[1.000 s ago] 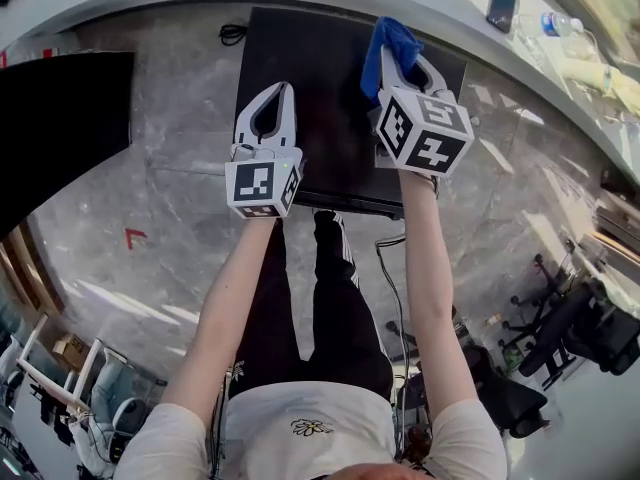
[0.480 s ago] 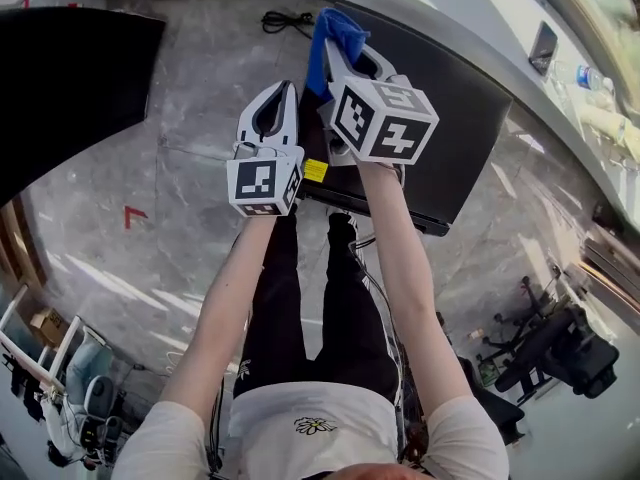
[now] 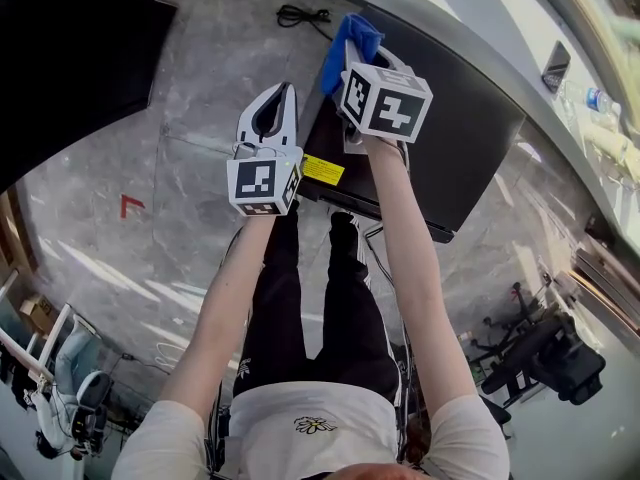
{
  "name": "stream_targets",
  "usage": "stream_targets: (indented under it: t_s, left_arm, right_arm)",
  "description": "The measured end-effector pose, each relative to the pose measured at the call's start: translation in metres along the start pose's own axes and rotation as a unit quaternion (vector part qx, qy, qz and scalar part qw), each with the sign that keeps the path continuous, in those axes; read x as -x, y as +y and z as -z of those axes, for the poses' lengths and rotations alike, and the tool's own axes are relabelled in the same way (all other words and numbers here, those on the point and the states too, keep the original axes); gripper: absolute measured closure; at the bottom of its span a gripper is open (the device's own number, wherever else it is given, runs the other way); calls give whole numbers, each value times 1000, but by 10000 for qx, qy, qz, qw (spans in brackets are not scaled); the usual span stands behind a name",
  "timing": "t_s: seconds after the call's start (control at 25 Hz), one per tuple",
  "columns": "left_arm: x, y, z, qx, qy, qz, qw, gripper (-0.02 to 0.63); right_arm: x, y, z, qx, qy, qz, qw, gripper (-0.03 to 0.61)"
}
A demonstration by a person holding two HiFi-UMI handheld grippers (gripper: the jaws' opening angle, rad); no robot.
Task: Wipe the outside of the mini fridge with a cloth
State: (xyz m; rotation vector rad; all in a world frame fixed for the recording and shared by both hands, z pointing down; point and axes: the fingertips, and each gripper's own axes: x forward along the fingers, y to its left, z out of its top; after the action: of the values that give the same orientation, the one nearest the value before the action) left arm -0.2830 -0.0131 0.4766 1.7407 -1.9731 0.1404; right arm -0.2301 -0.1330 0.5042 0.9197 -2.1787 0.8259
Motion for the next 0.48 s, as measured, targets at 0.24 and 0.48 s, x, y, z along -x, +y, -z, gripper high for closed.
stream_targets:
  t_s: [0.24,0.48]
  left_arm:
    - [-6,-14,5,-47,87,104,9999,609]
    - [-14,-38,4,-90,71,239,9996,609]
  right_arm:
    - [0,-8,3,20,87,120,9999,517]
    - [11,-30,7,-84,129,248,9996,517]
